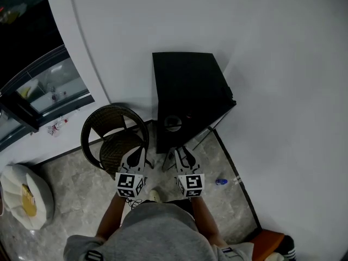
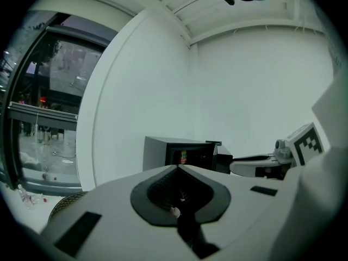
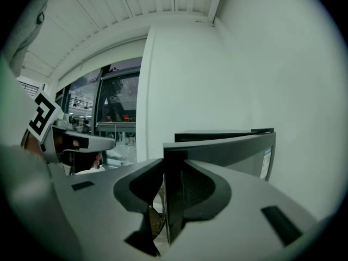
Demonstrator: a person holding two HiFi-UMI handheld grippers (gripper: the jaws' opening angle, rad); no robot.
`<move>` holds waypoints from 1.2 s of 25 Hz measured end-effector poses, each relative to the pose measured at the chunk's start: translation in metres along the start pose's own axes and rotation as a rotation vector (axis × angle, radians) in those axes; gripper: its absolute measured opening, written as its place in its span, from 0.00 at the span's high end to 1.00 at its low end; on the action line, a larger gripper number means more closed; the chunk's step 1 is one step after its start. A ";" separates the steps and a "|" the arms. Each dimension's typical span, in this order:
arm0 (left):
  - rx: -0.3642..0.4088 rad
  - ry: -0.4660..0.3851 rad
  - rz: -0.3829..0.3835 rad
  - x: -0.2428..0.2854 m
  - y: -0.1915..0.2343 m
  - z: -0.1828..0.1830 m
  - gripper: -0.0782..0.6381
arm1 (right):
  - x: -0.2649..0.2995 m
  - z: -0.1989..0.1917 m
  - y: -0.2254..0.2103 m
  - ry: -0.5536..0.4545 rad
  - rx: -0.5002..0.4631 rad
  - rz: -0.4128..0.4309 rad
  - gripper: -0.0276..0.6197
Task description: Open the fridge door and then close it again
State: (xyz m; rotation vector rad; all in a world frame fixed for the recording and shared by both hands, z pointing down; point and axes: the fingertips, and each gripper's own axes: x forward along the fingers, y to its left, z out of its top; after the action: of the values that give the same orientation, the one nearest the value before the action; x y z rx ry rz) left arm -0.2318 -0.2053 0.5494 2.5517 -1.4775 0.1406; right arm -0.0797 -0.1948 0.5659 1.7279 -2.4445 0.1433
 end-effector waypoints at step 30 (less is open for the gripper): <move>0.006 -0.014 0.036 0.021 0.068 0.008 0.88 | 0.084 0.012 0.006 0.003 0.018 -0.050 0.77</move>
State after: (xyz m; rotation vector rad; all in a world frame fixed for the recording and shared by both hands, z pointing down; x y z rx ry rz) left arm -0.2799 -0.2582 0.5529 2.5371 -1.5309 0.1333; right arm -0.1132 -0.2725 0.5690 1.7924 -2.4031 0.1621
